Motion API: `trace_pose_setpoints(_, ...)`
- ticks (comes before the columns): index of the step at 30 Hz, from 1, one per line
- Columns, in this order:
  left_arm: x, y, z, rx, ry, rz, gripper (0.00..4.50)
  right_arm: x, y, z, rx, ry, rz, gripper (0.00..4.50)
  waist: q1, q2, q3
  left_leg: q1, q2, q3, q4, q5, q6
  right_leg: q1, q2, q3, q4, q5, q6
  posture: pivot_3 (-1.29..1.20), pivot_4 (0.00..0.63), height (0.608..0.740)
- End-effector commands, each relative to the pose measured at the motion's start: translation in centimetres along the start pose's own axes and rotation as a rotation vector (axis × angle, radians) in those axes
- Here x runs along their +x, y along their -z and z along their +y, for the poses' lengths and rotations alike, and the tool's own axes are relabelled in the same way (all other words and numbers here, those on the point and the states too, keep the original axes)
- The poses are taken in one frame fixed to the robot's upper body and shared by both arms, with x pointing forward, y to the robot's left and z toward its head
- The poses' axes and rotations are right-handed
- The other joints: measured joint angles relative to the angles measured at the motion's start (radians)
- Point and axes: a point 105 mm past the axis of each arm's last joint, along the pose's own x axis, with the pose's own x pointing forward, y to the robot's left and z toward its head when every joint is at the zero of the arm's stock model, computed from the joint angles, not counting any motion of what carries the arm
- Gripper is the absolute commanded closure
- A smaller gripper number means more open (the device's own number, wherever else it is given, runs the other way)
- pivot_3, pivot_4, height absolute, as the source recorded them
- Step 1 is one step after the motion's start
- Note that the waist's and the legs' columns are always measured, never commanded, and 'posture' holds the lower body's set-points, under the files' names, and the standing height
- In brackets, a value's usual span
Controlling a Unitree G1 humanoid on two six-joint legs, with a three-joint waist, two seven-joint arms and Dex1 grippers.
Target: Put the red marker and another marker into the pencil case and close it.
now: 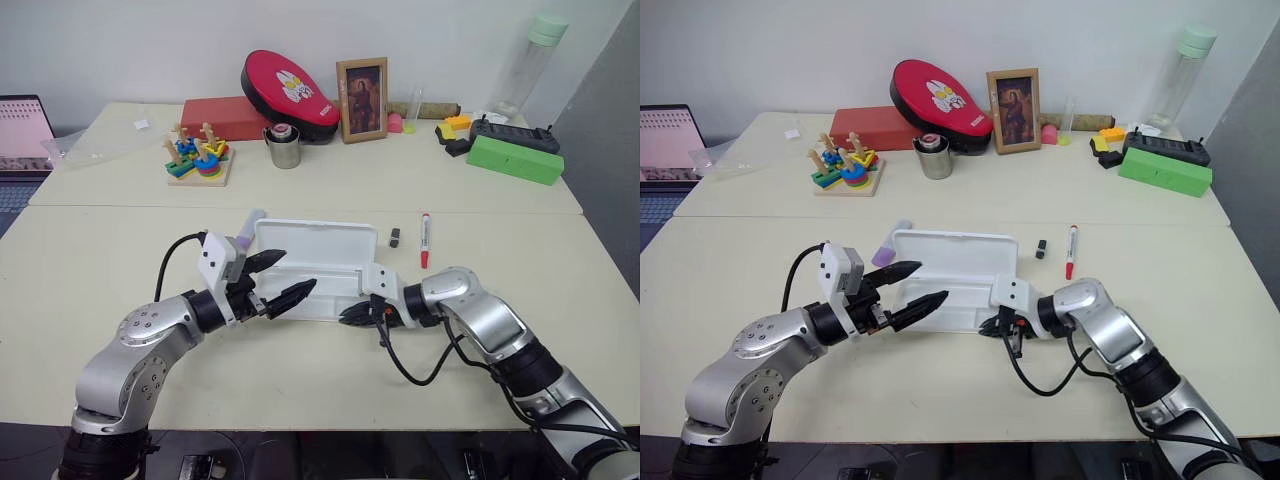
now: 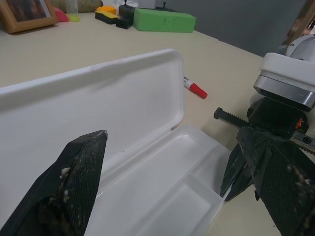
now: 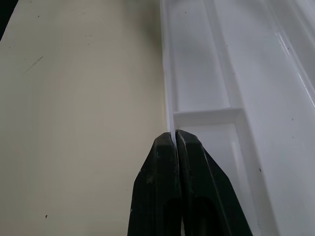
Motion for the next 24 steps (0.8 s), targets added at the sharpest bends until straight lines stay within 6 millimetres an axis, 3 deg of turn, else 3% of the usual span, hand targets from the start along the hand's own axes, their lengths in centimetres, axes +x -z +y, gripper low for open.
trace_pose_setpoints(1, 0.6, -1.4, -1.4, 0.042, 0.067, -0.027, 0.00, -1.3, -1.9, -0.4, 0.008, 0.039, -0.090, 3.68, 0.000, 0.000, 0.000, 0.000, 0.000, 0.000, 0.000, 0.000, 0.000, 0.000, 0.000, 0.000, 0.000, 0.000, 0.000, 0.00, 0.150, 0.740)
trace_pose_setpoints(3, 1.0, -1.5, -2.0, 0.039, 0.095, -0.033, 0.00, -2.5, -2.6, -0.5, 0.050, 0.045, -0.138, 3.19, 0.002, 0.000, 0.000, 0.000, 0.000, 0.000, 0.000, 0.000, 0.000, 0.000, 0.000, 0.000, 0.000, 0.000, 0.000, 0.00, 0.150, 0.740)
trace_pose_setpoints(7, 2.7, -1.8, -4.0, 0.026, 0.185, -0.054, 0.00, -7.5, -3.8, -2.0, 0.160, 0.161, -0.257, 2.23, 0.010, 0.000, 0.000, -0.001, 0.000, 0.000, 0.000, 0.000, 0.000, 0.000, 0.000, 0.000, 0.000, 0.000, 0.000, 0.00, 0.150, 0.740)
trace_pose_setpoints(12, 5.0, -1.9, -5.1, 0.047, 0.225, -0.061, 0.00, -10.9, -1.6, -4.8, 0.278, 0.430, -0.219, 1.04, 0.011, 0.000, 0.000, 0.000, 0.000, 0.000, 0.001, 0.000, 0.000, 0.001, 0.000, 0.000, 0.000, 0.000, 0.000, 0.00, 0.150, 0.740)
trace_pose_setpoints(14, 7.1, -2.5, -5.2, 0.088, 0.218, -0.089, 0.00, -12.8, 0.7, -7.8, 0.412, 0.717, -0.177, 0.68, 0.008, 0.000, 0.000, 0.000, 0.000, 0.000, 0.001, 0.000, 0.000, 0.000, 0.000, 0.000, 0.000, 0.000, 0.000, 0.00, 0.150, 0.740)
trace_pose_setpoints(17, 9.3, -3.2, -5.3, 0.144, 0.193, -0.128, 0.00, -13.4, 2.6, -9.0, 0.538, 0.900, -0.137, 0.02, 0.008, 0.000, 0.000, 0.000, -0.001, 0.000, 0.002, 0.000, 0.000, 0.001, 0.000, 0.001, 0.000, 0.001, 0.001, 0.00, 0.150, 0.740)
trace_pose_setpoints(20, 10.5, -4.1, -6.1, 0.157, 0.199, -0.177, 0.00, -13.4, 3.9, -9.8, 0.586, 1.036, -0.092, 0.02, 0.001, 0.000, 0.000, 0.000, -0.001, 0.001, 0.001, 0.000, 0.000, 0.000, 0.000, 0.002, 0.000, 0.001, 0.001, 0.00, 0.150, 0.740)
trace_pose_setpoints(24, 11.5, -4.5, -6.5, 0.183, 0.191, -0.206, 0.00, -12.2, 4.8, -9.6, 0.657, 1.077, -0.072, 0.02, 0.001, 0.000, 0.000, 0.000, -0.001, 0.000, -0.001, 0.000, 0.000, 0.000, 0.000, 0.002, 0.001, 0.001, 0.001, 0.00, 0.150, 0.740)
